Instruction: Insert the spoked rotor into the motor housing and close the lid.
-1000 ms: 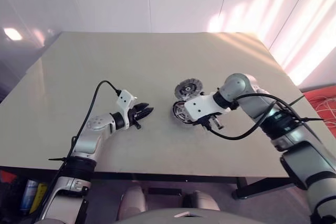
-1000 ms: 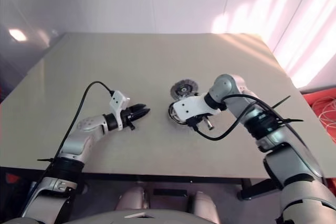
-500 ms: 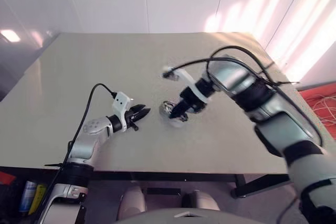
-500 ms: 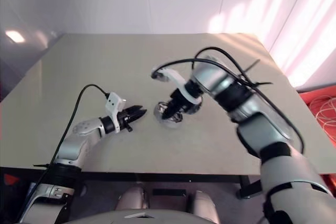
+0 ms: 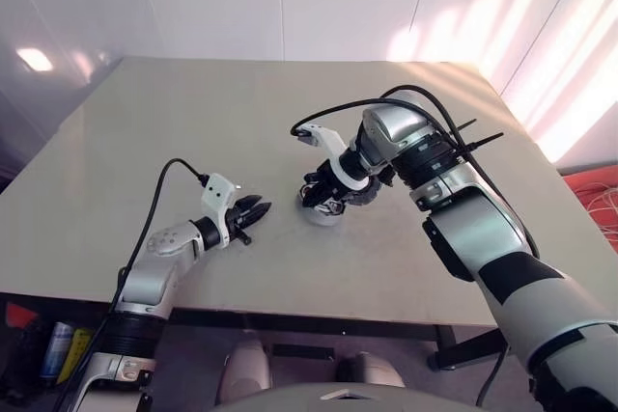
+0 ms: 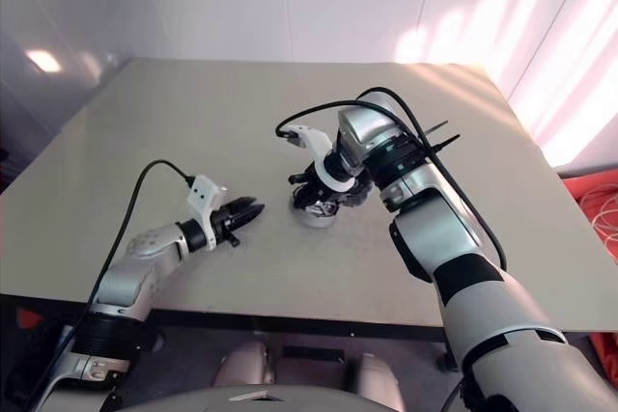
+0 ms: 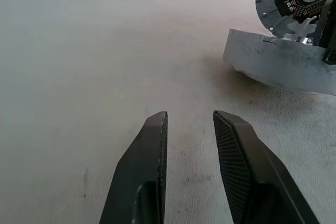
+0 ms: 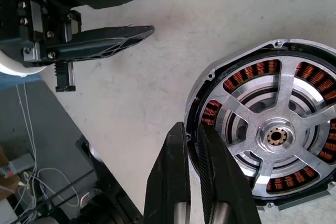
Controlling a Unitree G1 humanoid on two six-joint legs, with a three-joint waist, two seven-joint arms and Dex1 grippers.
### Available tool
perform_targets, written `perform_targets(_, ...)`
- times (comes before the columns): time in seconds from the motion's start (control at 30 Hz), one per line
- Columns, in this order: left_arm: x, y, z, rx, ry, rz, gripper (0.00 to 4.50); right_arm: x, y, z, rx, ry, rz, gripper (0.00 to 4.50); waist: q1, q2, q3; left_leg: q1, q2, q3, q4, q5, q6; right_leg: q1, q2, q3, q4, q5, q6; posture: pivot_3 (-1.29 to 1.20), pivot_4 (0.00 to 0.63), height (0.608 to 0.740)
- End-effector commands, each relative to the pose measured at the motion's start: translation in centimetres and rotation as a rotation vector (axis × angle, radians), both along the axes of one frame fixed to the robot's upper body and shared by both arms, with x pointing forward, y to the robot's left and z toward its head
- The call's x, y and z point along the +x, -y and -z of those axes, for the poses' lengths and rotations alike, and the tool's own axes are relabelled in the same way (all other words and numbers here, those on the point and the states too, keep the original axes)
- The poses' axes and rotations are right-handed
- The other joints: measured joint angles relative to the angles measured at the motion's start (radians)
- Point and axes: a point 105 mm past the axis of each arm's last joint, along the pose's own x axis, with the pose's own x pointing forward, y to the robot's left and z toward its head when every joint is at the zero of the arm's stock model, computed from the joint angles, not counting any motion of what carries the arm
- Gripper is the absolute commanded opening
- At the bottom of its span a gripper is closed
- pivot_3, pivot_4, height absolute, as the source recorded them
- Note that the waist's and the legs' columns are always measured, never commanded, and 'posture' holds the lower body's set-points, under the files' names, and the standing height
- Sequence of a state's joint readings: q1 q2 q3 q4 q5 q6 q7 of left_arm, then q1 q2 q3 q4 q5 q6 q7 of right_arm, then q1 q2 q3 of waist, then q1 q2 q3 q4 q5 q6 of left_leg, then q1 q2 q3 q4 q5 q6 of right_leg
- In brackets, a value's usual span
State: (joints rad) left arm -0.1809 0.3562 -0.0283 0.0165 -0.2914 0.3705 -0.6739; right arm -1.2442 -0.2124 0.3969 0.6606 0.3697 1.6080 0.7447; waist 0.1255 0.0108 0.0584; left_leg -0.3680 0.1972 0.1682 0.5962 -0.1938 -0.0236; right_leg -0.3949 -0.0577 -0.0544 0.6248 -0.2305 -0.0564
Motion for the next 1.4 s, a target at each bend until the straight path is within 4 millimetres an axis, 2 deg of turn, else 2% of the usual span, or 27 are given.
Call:
perform_targets(0.03,0.2,-0.2,-1.6,-0.006,0.058,-0.003,1.49,0.5,-0.6,-1.1,0.000,0.021,0.036,0.01,-0.001,0.000,0.000,0.000,0.000,0.000,0.000,0.000,0.000,0.000,0.000,0.000,0.000,0.000,0.000,0.00,0.000,0.740)
perform_targets(0.43,0.6,-0.8,-0.8,0.002,0.057,-0.012,1.49,-0.4,-3.0,-1.4,0.082,0.020,0.011,0.01,-0.008,0.000,0.000,-0.001,0.000,0.000,-0.003,0.001,-0.001,-0.003,0.001,0.000,0.000,0.004,-0.005,0.00,0.000,0.740)
perform_targets(0.7,0.8,-0.9,-0.8,0.004,0.064,-0.015,1.49,-0.3,-2.8,-1.5,0.067,0.072,0.015,2.62,-0.005,0.000,0.000,-0.002,0.000,0.000,-0.004,0.001,-0.001,-0.004,0.001,0.000,0.000,0.004,-0.005,0.00,0.000,0.740)
perform_targets(0.87,1.0,-0.9,-0.8,0.003,0.065,-0.012,1.49,-0.4,-3.6,-3.4,0.113,0.103,-0.010,4.37,-0.005,0.000,0.000,-0.002,0.000,0.000,-0.004,0.001,-0.001,-0.004,0.001,0.000,0.000,0.003,-0.004,0.00,0.000,0.740)
perform_targets(0.97,1.0,-0.8,-0.9,0.002,0.067,-0.009,1.49,0.1,-4.0,-5.5,0.158,0.176,-0.008,4.44,-0.005,0.000,0.000,-0.002,0.000,0.000,-0.004,0.001,-0.001,-0.004,0.001,0.000,0.000,0.002,-0.003,0.00,0.000,0.740)
perform_targets(1.1,1.2,-0.6,-0.9,-0.006,0.062,0.003,1.49,1.5,-4.2,-9.8,0.298,0.339,0.015,4.44,-0.005,0.000,0.000,-0.003,0.000,0.000,-0.004,0.001,-0.002,-0.005,0.001,0.000,0.000,0.003,-0.002,0.00,0.000,0.740)
perform_targets(1.13,1.2,-0.6,-1.0,-0.008,0.061,0.005,1.49,1.7,-4.1,-10.4,0.319,0.369,0.016,4.44,-0.004,0.000,0.000,-0.003,0.000,0.000,-0.004,0.001,-0.002,-0.005,0.001,0.000,0.000,0.003,-0.001,0.00,0.000,0.740)
perform_targets(1.2,1.3,-0.4,-1.2,-0.015,0.061,0.013,1.49,3.0,-2.9,-12.0,0.384,0.492,0.023,4.44,0.000,-0.001,0.000,-0.003,0.000,0.000,-0.004,0.001,-0.002,-0.005,0.001,0.000,-0.001,0.001,0.001,0.00,0.000,0.740)
perform_targets(1.27,1.5,-0.3,-1.3,-0.015,0.061,0.021,1.49,4.8,-0.4,-13.7,0.378,0.710,0.024,4.44,0.008,-0.002,0.000,-0.003,0.000,0.000,-0.004,0.001,-0.001,-0.004,0.001,0.000,-0.001,0.001,0.001,0.00,0.000,0.740)
perform_targets(1.37,1.8,-0.3,-1.1,-0.011,0.057,0.029,1.49,7.2,4.7,-14.0,0.172,1.021,0.000,4.44,0.023,-0.004,0.001,-0.004,-0.002,0.000,-0.002,0.001,-0.001,-0.003,0.000,0.000,-0.001,0.001,0.003,0.00,0.000,0.740)
perform_targets(1.4,1.9,-0.3,-1.1,-0.009,0.057,0.034,1.49,7.7,6.5,-13.8,0.142,1.040,0.029,4.44,0.024,-0.004,0.001,-0.004,-0.002,0.000,-0.002,0.001,-0.001,-0.002,-0.001,0.000,-0.002,0.002,0.004,0.00,0.000,0.740)
